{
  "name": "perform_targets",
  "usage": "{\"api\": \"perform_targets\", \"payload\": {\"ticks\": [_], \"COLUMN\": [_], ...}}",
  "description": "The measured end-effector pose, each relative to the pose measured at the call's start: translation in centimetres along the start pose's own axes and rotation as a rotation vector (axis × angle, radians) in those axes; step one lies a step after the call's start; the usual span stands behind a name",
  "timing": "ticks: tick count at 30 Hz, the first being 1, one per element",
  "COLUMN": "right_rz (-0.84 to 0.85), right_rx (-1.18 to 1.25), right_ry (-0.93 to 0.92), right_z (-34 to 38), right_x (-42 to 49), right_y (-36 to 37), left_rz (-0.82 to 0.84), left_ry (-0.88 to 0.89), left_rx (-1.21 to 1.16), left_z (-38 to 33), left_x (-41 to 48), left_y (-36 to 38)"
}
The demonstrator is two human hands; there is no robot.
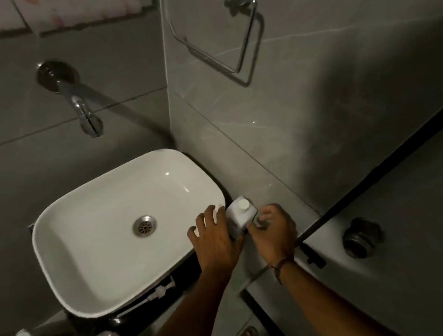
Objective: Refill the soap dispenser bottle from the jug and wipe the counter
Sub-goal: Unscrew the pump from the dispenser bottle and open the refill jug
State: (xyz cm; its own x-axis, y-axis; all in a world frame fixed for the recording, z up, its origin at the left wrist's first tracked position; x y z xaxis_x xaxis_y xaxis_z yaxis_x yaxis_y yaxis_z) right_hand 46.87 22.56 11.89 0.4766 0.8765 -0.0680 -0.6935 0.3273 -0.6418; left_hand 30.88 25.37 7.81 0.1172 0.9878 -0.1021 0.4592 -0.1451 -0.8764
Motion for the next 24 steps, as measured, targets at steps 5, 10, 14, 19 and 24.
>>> {"api": "perform_targets", "payload": {"ticks": [5,10,14,19,24], "right_rz": [0.056,0.097,0.092,0.065,0.175], "right_rx": [-0.100,-0.134,-0.155,-0.148,-0.311], "right_ry": [-0.036,-0.048,-0.092,-0.203,-0.288], "right_z": [0.7,0.4,0.7,2.6,6.8], "right_x": [1.7,2.7,2.9,2.9,2.6], "right_y": [0.9,2.0,2.1,0.7,-1.2], "left_rz": [0.049,0.017,-0.068,-0.150,-0.095], "left_ry": [-0.053,-0.071,-0.057,0.011,-0.050], "left_rx": [0.052,0.006,-0.051,-0.182,-0.757], "left_z": [-1.3,-1.4,-1.7,-2.1,-1.6], "left_x": [3.8,4.6,4.5,3.4,0.1], "left_y": [1.9,2.8,2.0,0.0,-2.8]}}
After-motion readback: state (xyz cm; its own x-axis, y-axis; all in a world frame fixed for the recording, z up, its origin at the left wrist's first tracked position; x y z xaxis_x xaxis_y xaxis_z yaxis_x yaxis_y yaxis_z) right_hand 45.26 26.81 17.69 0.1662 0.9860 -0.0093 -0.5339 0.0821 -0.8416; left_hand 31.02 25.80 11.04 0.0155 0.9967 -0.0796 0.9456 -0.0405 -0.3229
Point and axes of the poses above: each hand's wrist, its own x-axis towards the middle knuckle, its own y-axis out of the palm, z = x × y, the point moved 7 cm from there along x, towards the middle knuckle, and after that the axes turned 7 degrees about z, right-handed, at the moved point
